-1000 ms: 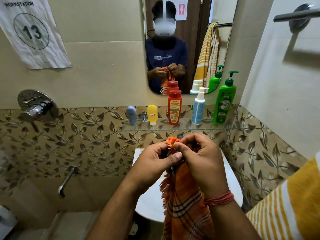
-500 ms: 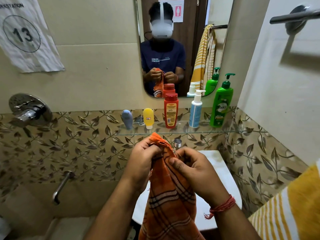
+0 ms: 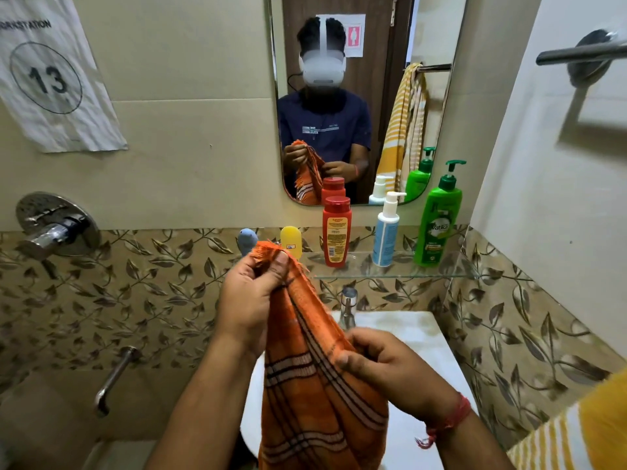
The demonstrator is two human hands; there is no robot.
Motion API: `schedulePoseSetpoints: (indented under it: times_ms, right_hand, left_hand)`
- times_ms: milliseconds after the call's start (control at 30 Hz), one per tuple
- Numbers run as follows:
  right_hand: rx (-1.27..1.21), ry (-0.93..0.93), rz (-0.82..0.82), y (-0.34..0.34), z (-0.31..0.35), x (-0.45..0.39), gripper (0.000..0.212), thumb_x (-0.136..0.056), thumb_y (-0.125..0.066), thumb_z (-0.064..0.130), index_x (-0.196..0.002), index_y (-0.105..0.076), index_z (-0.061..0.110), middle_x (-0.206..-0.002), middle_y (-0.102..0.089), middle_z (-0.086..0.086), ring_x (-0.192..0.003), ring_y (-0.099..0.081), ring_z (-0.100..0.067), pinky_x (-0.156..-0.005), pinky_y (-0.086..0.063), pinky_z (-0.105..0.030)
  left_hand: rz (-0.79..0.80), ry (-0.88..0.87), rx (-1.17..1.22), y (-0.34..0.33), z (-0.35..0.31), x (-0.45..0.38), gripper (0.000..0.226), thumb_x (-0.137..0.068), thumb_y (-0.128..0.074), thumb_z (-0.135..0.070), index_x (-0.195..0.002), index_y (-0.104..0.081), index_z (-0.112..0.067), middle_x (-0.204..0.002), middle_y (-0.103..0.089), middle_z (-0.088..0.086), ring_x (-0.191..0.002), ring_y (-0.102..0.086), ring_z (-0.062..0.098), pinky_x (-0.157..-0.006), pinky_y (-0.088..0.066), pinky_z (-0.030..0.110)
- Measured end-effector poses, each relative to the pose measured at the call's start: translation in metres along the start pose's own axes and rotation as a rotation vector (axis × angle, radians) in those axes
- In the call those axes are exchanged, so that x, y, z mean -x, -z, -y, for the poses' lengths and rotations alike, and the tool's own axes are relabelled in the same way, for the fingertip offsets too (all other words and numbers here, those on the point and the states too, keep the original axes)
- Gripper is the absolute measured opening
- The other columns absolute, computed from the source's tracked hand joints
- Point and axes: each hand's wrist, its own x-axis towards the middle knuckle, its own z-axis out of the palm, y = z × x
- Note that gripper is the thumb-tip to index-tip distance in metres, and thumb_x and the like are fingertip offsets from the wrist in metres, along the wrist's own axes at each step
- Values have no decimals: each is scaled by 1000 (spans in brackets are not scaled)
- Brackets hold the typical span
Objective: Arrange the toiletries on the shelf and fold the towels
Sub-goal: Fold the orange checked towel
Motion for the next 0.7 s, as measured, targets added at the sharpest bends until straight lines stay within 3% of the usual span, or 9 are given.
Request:
schedulePoseSetpoints:
  times_ms: [67,167,267,367,533,700]
  right_hand:
    - [-36,-118,153,9,-7,6,13,-92,-67,20,-102,-73,14,-102,-72,2,-95,-67,-15,-84,-55,-35]
    - [218,-231,261,21,-19,7,13,-89,-71,36,-93,-74,24,-89,-70,17,-84,-65,-2,-80,-51,-28]
    - [468,-262,210,31,-23,3,23,-88,-69,46,-83,-72,24,-79,-66,18,-74,-59,4,-70,-46,-22]
    - [756,-234,108,42,-20,-2,39,-86,-63,57,-67,-60,23,-69,-59,6,-64,-55,-6,-59,-42,-29]
    - [1116,-17,19,55,-15,-5,51,-87,-37,70,-75,-59,25,-75,-57,13,-81,-47,-5,-69,-44,-31]
    - [1276,-36,-61,75,-2,6,49,-81,-24,78,-72,-51,38,-79,-50,21,-90,-37,-6,-79,-37,-30]
  left_hand:
    - [-110,0,88,6,-3,-14,14,-89,-67,-15,-102,-67,-9,-77,-69,7,-67,-67,23,-71,-61,43]
    - [-233,-35,151,16,-5,-31,5,-90,-69,-15,-95,-69,-13,-74,-72,3,-71,-69,22,-77,-61,44]
    - [-299,-53,137,20,-2,-40,6,-92,-68,-13,-87,-69,-15,-63,-72,-6,-59,-69,11,-57,-59,28]
    - [-357,-62,134,24,4,-47,8,-93,-68,-13,-85,-68,-16,-62,-72,-7,-57,-69,8,-53,-56,24]
    - [-458,-96,104,36,8,-59,5,-93,-70,-16,-88,-69,-16,-68,-72,-7,-61,-71,6,-56,-56,21]
    - [-521,-94,93,48,6,-64,5,-91,-72,-18,-88,-69,-17,-84,-73,-3,-67,-72,6,-59,-57,22]
